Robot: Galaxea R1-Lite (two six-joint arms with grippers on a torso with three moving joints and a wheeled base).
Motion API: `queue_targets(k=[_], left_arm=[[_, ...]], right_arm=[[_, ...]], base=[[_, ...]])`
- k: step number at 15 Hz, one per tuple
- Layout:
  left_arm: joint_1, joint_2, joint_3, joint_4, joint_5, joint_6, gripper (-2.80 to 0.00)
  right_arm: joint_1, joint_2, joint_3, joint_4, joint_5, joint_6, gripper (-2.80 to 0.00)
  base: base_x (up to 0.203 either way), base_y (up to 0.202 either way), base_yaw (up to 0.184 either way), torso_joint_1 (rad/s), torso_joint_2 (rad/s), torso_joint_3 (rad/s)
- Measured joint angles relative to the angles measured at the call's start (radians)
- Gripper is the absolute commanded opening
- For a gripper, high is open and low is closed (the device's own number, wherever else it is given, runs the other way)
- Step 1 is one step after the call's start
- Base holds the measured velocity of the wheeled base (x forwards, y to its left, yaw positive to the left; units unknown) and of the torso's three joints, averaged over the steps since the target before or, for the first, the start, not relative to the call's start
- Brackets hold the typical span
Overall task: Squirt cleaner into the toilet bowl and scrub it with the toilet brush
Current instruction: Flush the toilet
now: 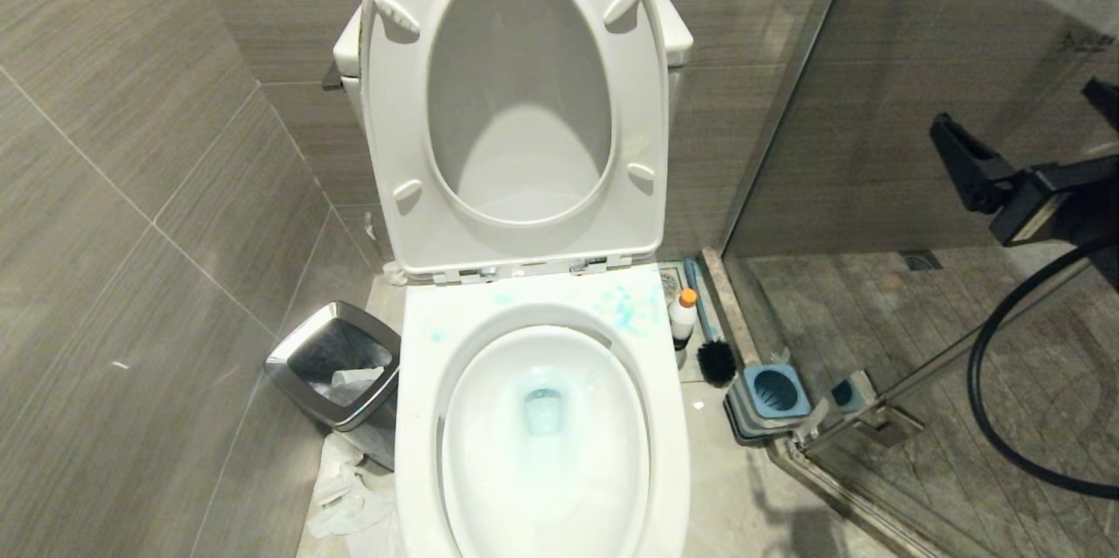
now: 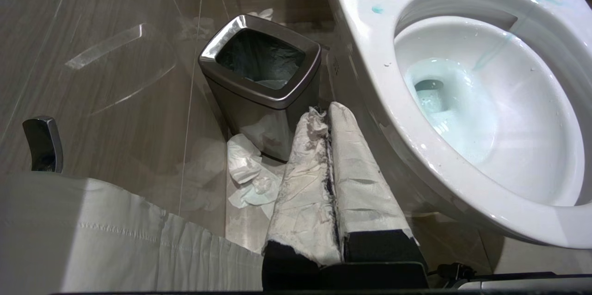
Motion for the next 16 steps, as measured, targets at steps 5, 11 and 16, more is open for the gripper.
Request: queue_targets(k=[5, 11, 16], left_arm=[[0.000, 0.000, 0.000, 0.000, 0.000, 0.001, -2.80], [0.000, 0.000, 0.000, 0.000, 0.000, 0.000, -2.80], [0.001, 0.000, 0.000, 0.000, 0.000, 0.000, -2.80]], right_arm=[[-0.036, -0.110, -0.002, -0.008, 0.040, -0.090, -2.80], [-0.027, -0.261, -0.038, 0.149, 0.085, -0.072, -2.80], [-0.046, -0.557, -0.053, 0.520, 0.151, 0.081, -2.80]], base=[[0.000, 0.000, 0.000, 0.000, 0.00, 0.000], [0.000, 0.000, 0.000, 0.000, 0.00, 0.000], [0.000, 0.000, 0.000, 0.000, 0.00, 0.000]])
